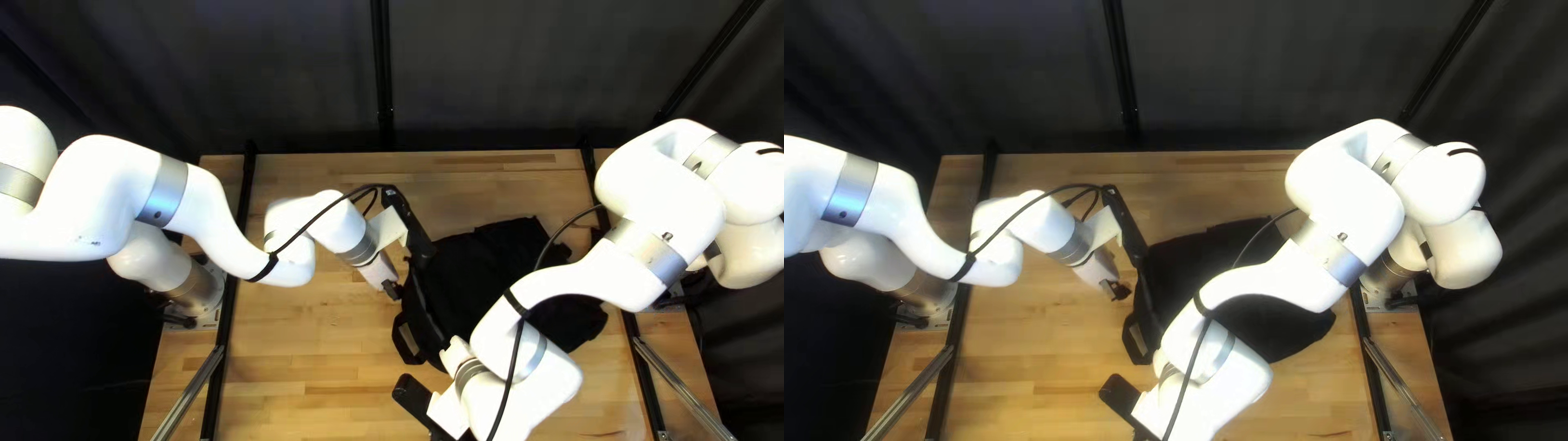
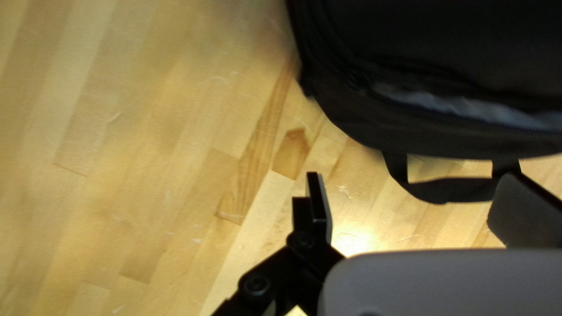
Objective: Remove a lunch box from a kids backpack
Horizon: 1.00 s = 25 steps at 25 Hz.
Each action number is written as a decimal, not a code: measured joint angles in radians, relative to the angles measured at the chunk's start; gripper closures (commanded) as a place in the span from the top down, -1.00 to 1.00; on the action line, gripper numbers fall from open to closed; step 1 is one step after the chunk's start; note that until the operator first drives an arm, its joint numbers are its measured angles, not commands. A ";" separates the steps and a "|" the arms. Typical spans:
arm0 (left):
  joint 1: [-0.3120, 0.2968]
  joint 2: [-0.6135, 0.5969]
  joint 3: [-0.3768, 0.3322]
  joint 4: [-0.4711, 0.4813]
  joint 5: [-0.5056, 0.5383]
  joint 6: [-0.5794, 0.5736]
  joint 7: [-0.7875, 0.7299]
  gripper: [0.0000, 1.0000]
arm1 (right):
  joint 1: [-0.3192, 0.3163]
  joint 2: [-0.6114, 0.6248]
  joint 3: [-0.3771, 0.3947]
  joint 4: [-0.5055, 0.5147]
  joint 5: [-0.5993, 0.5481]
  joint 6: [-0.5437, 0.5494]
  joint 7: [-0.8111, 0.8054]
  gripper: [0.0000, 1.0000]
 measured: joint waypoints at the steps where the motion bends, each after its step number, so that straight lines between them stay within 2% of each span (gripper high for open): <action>1: 0.002 0.017 -0.003 0.001 0.013 -0.013 -0.011 1.00 | -0.006 -0.005 0.004 -0.008 0.005 -0.009 -0.013 -1.00; 7: 0.017 0.124 0.001 0.041 0.093 -0.059 -0.064 1.00 | -0.055 -0.044 0.032 -0.073 0.045 -0.073 -0.140 -1.00; 12: 0.022 0.120 0.006 0.051 0.064 -0.045 -0.037 1.00 | -0.113 -0.101 0.060 -0.151 0.110 -0.120 -0.280 -1.00; 16: 0.020 0.094 0.009 0.047 0.034 -0.030 -0.012 1.00 | -0.132 -0.138 0.078 -0.185 0.153 -0.109 -0.352 -1.00; 17: 0.020 0.091 0.009 0.047 0.033 -0.027 -0.010 1.00 | -0.136 -0.146 0.082 -0.192 0.163 -0.104 -0.371 -0.29; 18: 0.021 0.090 0.010 0.048 0.032 -0.025 -0.008 1.00 | -0.141 -0.153 0.086 -0.199 0.174 -0.099 -0.392 0.88; 19: 0.021 0.088 0.010 0.048 0.032 -0.024 -0.007 1.00 | -0.146 -0.160 0.089 -0.207 0.185 -0.096 -0.414 1.00; 22: 0.021 0.076 0.013 0.044 0.024 -0.020 0.003 1.00 | -0.162 -0.188 0.095 -0.226 0.211 -0.090 -0.456 1.00; 25: 0.012 0.035 0.019 0.020 -0.014 -0.010 0.027 1.00 | -0.163 -0.216 0.094 -0.235 0.216 -0.085 -0.426 1.00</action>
